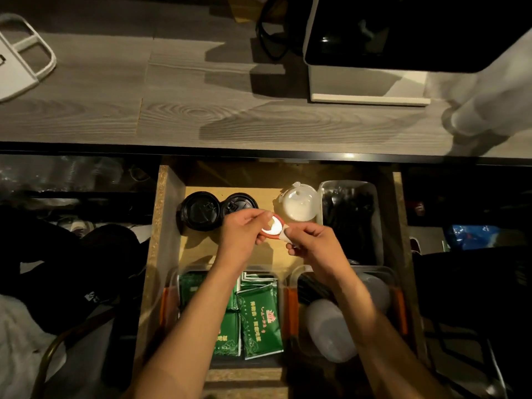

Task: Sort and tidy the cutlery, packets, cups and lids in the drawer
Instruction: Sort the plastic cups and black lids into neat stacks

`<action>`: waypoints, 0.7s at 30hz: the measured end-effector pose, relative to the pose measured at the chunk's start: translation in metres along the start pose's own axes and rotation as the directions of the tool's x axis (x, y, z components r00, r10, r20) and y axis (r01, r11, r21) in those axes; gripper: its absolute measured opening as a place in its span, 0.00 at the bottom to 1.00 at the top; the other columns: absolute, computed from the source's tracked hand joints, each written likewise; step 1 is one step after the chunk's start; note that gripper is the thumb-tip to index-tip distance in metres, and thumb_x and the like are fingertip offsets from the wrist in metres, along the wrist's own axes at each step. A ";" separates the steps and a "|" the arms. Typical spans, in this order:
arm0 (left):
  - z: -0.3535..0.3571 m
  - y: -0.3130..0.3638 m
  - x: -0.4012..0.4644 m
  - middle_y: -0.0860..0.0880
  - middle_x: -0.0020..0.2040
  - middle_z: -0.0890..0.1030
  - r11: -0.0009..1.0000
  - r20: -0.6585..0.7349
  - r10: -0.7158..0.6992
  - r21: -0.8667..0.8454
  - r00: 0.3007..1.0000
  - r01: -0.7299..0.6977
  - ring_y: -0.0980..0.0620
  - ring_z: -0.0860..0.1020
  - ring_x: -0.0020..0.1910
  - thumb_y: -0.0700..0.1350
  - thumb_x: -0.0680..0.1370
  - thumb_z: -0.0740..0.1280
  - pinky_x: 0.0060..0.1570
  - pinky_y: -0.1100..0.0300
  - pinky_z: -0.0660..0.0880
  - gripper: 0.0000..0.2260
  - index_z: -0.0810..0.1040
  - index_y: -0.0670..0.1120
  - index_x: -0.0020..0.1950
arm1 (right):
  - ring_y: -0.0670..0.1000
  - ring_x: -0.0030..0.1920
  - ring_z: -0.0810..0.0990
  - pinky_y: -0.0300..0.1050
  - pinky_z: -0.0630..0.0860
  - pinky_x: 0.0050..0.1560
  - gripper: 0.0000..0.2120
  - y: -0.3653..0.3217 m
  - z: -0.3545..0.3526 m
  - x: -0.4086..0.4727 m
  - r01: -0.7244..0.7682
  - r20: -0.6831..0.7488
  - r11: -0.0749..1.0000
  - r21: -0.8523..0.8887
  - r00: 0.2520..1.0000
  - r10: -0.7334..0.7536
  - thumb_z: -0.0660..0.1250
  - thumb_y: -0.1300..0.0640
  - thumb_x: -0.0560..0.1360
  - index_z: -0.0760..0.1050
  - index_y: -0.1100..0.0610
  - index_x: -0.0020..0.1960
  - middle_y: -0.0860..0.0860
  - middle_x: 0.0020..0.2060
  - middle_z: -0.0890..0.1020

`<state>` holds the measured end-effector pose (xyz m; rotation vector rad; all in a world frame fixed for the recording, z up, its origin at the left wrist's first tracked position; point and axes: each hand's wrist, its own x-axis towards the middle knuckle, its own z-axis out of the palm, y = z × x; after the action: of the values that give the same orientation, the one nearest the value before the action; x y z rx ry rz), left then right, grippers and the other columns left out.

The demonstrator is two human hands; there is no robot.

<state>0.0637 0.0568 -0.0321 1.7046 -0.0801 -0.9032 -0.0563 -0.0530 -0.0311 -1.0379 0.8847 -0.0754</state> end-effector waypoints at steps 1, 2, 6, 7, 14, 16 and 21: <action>0.011 0.002 -0.001 0.55 0.30 0.82 1.000 0.002 0.015 0.009 1.000 -0.015 0.59 0.75 0.29 0.41 0.79 0.69 0.28 0.68 0.71 0.08 0.83 0.51 0.43 | 0.49 0.33 0.76 0.41 0.75 0.37 0.04 0.000 -0.010 -0.005 -0.003 -0.010 0.999 -0.043 1.000 0.003 0.70 0.63 0.75 0.84 0.63 0.46 0.54 0.33 0.81; 0.023 0.003 -0.002 0.55 0.31 0.82 1.000 0.019 0.019 0.005 1.000 -0.019 0.58 0.77 0.30 0.42 0.80 0.68 0.29 0.68 0.72 0.07 0.83 0.51 0.43 | 0.50 0.34 0.76 0.42 0.75 0.37 0.05 0.000 -0.020 -0.009 -0.003 -0.054 0.997 -0.074 0.999 -0.001 0.70 0.63 0.75 0.84 0.63 0.45 0.54 0.33 0.81; 0.075 0.000 -0.008 0.49 0.45 0.85 0.992 0.173 -0.098 -0.064 0.980 0.111 0.54 0.83 0.40 0.48 0.84 0.60 0.41 0.63 0.80 0.11 0.81 0.46 0.53 | 0.50 0.35 0.78 0.45 0.74 0.39 0.05 0.006 -0.061 -0.013 -0.033 -0.429 0.999 -0.005 0.903 0.028 0.68 0.65 0.76 0.83 0.60 0.46 0.53 0.33 0.82; 0.089 -0.005 -0.007 0.47 0.50 0.85 0.988 0.227 -0.135 -0.047 0.965 0.149 0.52 0.84 0.45 0.50 0.85 0.58 0.46 0.61 0.81 0.13 0.80 0.44 0.57 | 0.50 0.35 0.77 0.44 0.74 0.39 0.06 0.007 -0.071 -0.013 -0.037 -0.491 0.999 0.032 0.870 0.048 0.67 0.66 0.76 0.82 0.61 0.50 0.54 0.34 0.81; 0.161 -0.022 0.007 0.48 0.54 0.81 0.930 0.337 -0.355 0.034 0.872 0.365 0.48 0.80 0.53 0.55 0.85 0.55 0.57 0.51 0.77 0.19 0.73 0.44 0.69 | 0.56 0.48 0.82 0.47 0.78 0.45 0.14 0.016 -0.125 0.009 -0.132 -0.563 0.984 -0.120 0.825 0.042 0.67 0.65 0.75 0.79 0.65 0.60 0.61 0.50 0.83; 0.168 -0.026 0.011 0.47 0.55 0.80 0.921 0.303 -0.382 0.045 0.873 0.387 0.47 0.79 0.54 0.55 0.85 0.56 0.59 0.50 0.76 0.20 0.73 0.44 0.69 | 0.60 0.50 0.82 0.52 0.78 0.50 0.12 0.016 -0.130 0.016 -0.192 -0.521 0.958 -0.212 0.852 0.055 0.66 0.60 0.78 0.80 0.66 0.57 0.62 0.50 0.83; 0.166 -0.030 0.009 0.47 0.59 0.80 0.926 0.243 -0.377 0.101 0.894 0.363 0.46 0.78 0.60 0.56 0.84 0.56 0.65 0.50 0.73 0.20 0.74 0.44 0.68 | 0.51 0.40 0.78 0.42 0.74 0.41 0.13 0.004 -0.135 0.006 -0.159 -0.499 0.943 -0.291 0.867 -0.008 0.59 0.55 0.82 0.76 0.63 0.48 0.55 0.41 0.80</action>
<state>-0.0405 -0.0696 -0.0714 1.6704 0.0514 -1.4194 -0.1437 -0.1496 -0.0653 -1.3175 1.4437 -0.1372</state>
